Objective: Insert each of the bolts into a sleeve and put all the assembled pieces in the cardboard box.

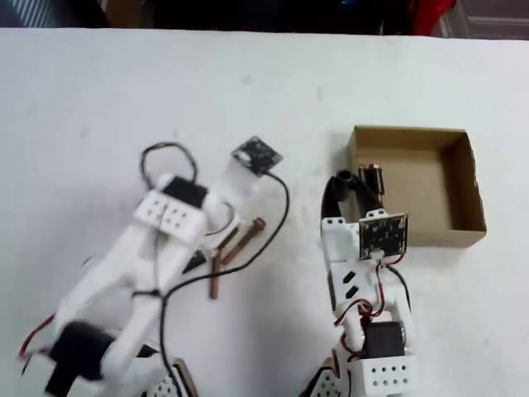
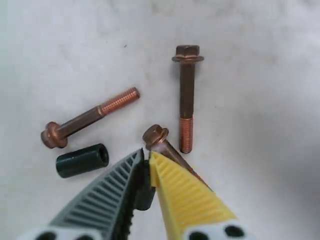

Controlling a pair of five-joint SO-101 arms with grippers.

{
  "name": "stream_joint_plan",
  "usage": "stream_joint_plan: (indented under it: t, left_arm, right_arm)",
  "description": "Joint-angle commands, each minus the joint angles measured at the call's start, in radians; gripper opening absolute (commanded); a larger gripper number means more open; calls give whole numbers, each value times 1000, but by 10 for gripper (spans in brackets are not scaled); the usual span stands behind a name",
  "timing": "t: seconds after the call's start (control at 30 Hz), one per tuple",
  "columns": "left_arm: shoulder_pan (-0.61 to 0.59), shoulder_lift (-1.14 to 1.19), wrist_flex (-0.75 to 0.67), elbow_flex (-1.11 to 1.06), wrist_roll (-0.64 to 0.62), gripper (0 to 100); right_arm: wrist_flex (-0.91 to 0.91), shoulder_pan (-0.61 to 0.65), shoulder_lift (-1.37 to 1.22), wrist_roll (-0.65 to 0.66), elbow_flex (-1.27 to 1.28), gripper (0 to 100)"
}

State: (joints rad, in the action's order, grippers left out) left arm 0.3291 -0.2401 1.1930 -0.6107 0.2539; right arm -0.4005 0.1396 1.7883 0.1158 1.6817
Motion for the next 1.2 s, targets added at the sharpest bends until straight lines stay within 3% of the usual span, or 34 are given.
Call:
stream_joint_plan:
  t: [0.0,0.7,0.93,1.17]
  left_arm:
    - [48,128,-15,121,-12,122]
    - [59,558,-21,454,-12,121]
    - [64,584,-15,483,-12,196]
    - [64,530,-12,483,-12,199]
  right_arm:
    - [25,-8,15,-5,9,17]
    - [24,-8,15,0,9,18]
    - [24,-8,15,2,9,18]
    - [24,-8,15,2,9,18]
